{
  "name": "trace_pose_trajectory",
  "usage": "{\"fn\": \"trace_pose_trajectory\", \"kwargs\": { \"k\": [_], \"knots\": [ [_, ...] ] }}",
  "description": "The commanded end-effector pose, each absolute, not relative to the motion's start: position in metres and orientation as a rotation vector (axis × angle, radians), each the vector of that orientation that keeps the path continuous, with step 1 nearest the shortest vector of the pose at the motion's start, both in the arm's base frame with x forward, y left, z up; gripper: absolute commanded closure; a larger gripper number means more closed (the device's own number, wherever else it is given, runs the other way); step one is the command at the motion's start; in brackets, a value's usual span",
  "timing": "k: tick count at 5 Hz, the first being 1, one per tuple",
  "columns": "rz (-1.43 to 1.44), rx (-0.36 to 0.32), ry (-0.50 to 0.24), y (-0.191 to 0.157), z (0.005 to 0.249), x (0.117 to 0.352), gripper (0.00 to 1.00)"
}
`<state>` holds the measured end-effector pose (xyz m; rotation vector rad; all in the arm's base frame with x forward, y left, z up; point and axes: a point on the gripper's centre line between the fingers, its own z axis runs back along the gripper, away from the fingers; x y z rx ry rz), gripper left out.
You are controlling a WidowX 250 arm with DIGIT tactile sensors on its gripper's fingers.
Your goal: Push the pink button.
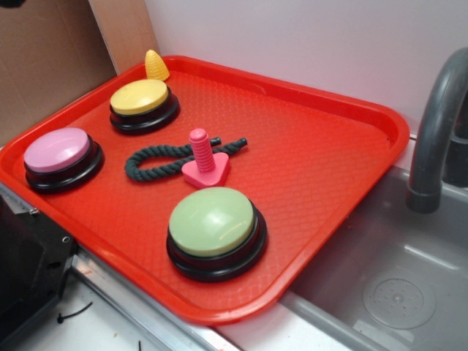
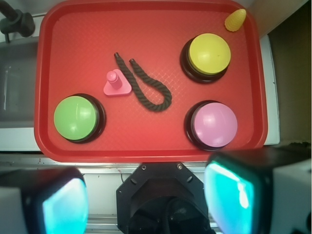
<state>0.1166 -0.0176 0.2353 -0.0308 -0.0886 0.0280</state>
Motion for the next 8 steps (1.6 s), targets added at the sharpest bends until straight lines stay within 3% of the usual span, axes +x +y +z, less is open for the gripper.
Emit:
{"fn": "trace_pose_trajectory", "kwargs": {
  "k": [1,2,3,4,5,8],
  "knots": [
    [0.028,-0.031,-0.089,-0.018,0.235,0.117,0.0],
    [0.099,0.023,0.006,0.032,0.186,0.13,0.0],
    [0.059,0.054,0.047,0.061,0.142,0.144,0.0],
    [0.01,0.071,0.063,0.069,0.101,0.144,0.0],
    [-0.005,0.066,0.067,0.075,0.076,0.136,0.0],
    [-0.042,0.071,0.086,0.103,0.061,0.146,0.0]
  ]
}}
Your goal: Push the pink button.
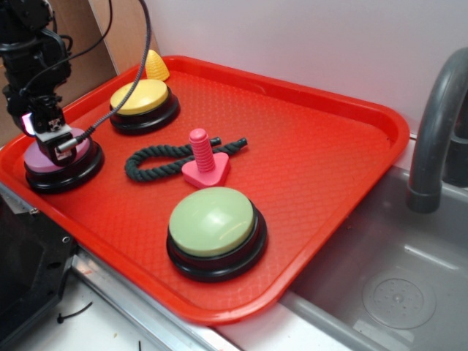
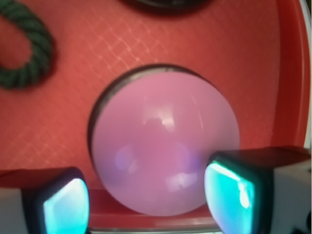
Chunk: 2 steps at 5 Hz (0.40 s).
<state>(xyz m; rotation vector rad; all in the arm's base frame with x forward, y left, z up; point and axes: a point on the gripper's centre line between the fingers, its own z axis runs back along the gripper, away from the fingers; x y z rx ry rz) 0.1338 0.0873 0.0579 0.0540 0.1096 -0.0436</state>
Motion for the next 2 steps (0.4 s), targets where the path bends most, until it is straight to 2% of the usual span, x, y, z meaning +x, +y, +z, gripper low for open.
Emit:
{"fn": "trace_pose_trajectory", "kwargs": {
  "k": [1,2],
  "knots": [
    [-0.041,0.074,0.104,0.107,0.051,0.147,0.0],
    [-0.046,0.074,0.113,0.107,0.04,0.149,0.0]
  ]
}}
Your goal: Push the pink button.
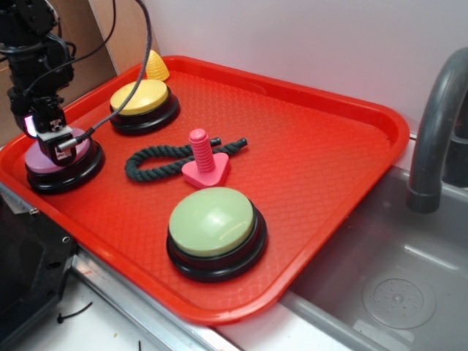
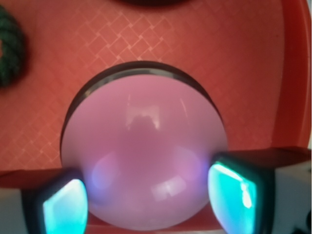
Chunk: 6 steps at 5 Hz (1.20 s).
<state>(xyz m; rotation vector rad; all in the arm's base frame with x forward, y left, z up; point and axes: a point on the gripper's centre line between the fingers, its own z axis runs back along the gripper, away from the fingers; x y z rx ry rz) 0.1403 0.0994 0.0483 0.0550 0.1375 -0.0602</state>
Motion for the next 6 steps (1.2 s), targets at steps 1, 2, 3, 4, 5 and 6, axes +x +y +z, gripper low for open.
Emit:
{"fn": "trace_pose_trajectory", "kwargs": {
  "k": [1,2,3,4,5,6],
  "knots": [
    [-0.052,0.071,0.105,0.105,0.042,0.151,0.0],
    [-0.044,0.082,0.066,0.103,0.061,0.155,0.0],
    [-0.011,0.098,0.052,0.105,0.075,0.156,0.0],
    [0.002,0.105,0.051,0.107,0.081,0.155,0.0],
    [0.006,0.11,0.041,0.106,0.09,0.156,0.0],
    [-0.003,0.126,0.052,0.103,0.096,0.158,0.0]
  ]
}}
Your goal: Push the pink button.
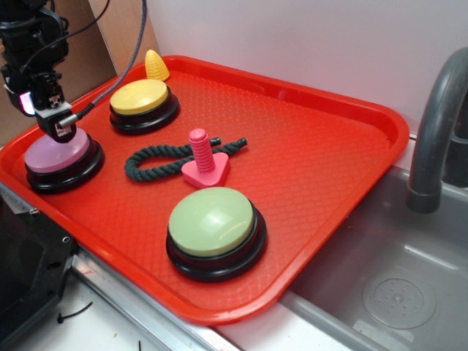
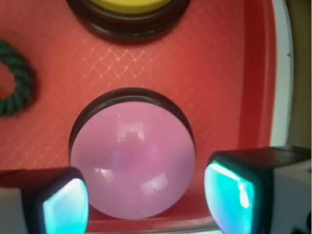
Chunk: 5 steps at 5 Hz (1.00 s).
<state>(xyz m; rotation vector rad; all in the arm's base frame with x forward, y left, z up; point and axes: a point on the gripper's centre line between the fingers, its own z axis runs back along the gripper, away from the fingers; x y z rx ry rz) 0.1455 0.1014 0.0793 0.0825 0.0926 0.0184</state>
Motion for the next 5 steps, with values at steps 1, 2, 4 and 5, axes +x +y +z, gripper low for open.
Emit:
{"fn": "trace_pose_trajectory", "kwargs": {
  "k": [1,2,4,5],
  "knots": [
    [0.002,0.139,0.065,0.102,0.1,0.159,0.0],
    [0.003,0.145,0.05,0.101,0.107,0.159,0.0],
    [-0.006,0.145,0.046,0.099,0.116,0.158,0.0],
    [-0.004,0.156,0.029,0.098,0.127,0.156,0.0]
  ]
}}
